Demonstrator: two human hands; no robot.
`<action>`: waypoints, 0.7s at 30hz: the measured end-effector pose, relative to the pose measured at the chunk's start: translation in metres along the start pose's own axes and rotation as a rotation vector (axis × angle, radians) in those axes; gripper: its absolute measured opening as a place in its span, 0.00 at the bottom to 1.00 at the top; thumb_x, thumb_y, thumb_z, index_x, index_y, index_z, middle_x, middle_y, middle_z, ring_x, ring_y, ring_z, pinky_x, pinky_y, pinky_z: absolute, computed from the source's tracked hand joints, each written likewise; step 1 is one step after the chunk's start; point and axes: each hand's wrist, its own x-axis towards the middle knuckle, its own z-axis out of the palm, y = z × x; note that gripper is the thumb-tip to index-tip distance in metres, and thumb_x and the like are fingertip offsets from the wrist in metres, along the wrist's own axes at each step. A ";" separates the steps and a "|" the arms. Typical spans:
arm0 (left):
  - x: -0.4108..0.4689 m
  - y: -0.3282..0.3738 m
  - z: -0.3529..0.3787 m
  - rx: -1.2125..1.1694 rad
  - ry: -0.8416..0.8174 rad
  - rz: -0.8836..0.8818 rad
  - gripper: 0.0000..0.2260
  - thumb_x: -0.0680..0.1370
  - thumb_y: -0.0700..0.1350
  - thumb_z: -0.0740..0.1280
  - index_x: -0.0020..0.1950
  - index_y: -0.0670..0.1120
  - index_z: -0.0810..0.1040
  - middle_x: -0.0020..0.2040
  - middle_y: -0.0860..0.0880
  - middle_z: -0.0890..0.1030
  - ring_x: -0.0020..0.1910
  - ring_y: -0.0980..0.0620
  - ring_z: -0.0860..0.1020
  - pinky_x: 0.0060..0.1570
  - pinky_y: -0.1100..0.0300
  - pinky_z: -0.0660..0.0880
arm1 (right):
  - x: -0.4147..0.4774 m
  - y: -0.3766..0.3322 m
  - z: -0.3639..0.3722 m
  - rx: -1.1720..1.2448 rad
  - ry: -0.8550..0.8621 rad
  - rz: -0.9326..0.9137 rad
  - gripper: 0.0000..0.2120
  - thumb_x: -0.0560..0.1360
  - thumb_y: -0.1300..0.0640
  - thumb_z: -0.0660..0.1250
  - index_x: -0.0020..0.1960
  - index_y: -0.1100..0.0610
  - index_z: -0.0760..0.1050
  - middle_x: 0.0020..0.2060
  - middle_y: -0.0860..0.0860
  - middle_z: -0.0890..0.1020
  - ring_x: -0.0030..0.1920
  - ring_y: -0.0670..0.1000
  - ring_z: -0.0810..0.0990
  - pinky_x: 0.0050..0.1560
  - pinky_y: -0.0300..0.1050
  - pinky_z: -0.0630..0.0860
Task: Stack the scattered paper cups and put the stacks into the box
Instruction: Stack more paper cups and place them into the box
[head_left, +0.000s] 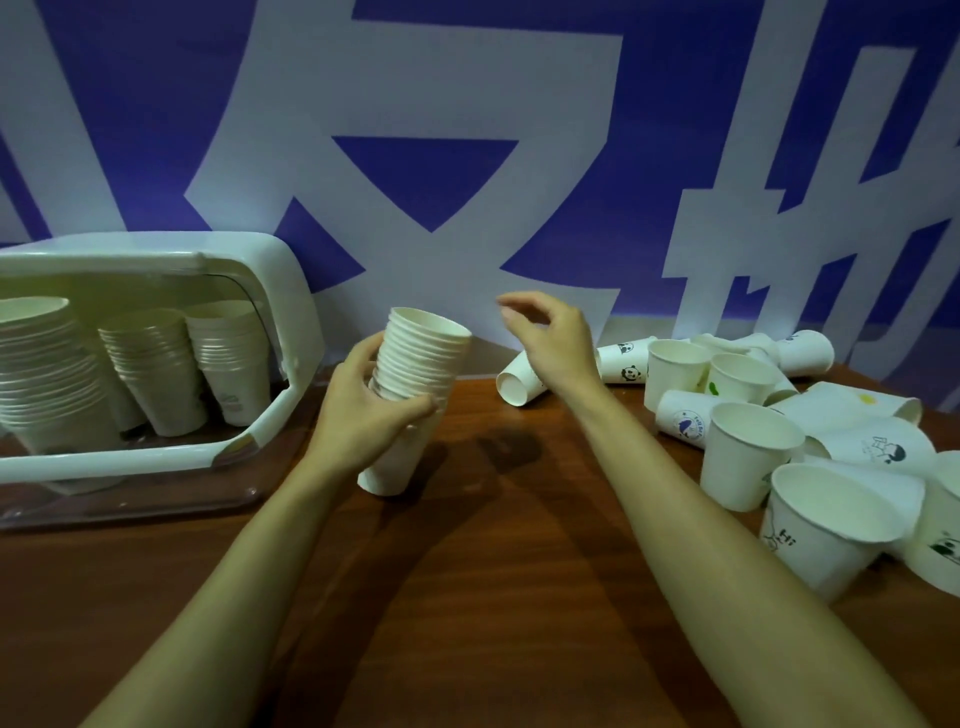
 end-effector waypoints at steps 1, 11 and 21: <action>0.001 -0.002 -0.002 -0.030 0.028 -0.030 0.32 0.69 0.36 0.74 0.70 0.48 0.67 0.56 0.52 0.75 0.49 0.62 0.74 0.41 0.72 0.71 | 0.006 0.015 0.004 -0.078 0.060 0.130 0.16 0.77 0.54 0.66 0.63 0.56 0.76 0.59 0.52 0.79 0.60 0.49 0.77 0.56 0.37 0.73; 0.006 -0.021 -0.003 -0.131 0.068 -0.077 0.30 0.70 0.38 0.74 0.68 0.51 0.66 0.53 0.56 0.75 0.50 0.61 0.75 0.43 0.69 0.72 | 0.028 0.100 0.020 -0.299 0.039 0.562 0.29 0.68 0.42 0.71 0.62 0.56 0.70 0.62 0.58 0.72 0.62 0.58 0.72 0.59 0.49 0.70; -0.015 -0.007 -0.022 -0.086 0.072 -0.105 0.33 0.65 0.37 0.78 0.67 0.49 0.69 0.57 0.49 0.77 0.56 0.51 0.76 0.42 0.66 0.73 | 0.010 -0.012 -0.021 0.277 -0.001 0.317 0.11 0.73 0.52 0.70 0.50 0.58 0.76 0.47 0.55 0.82 0.45 0.52 0.83 0.53 0.51 0.81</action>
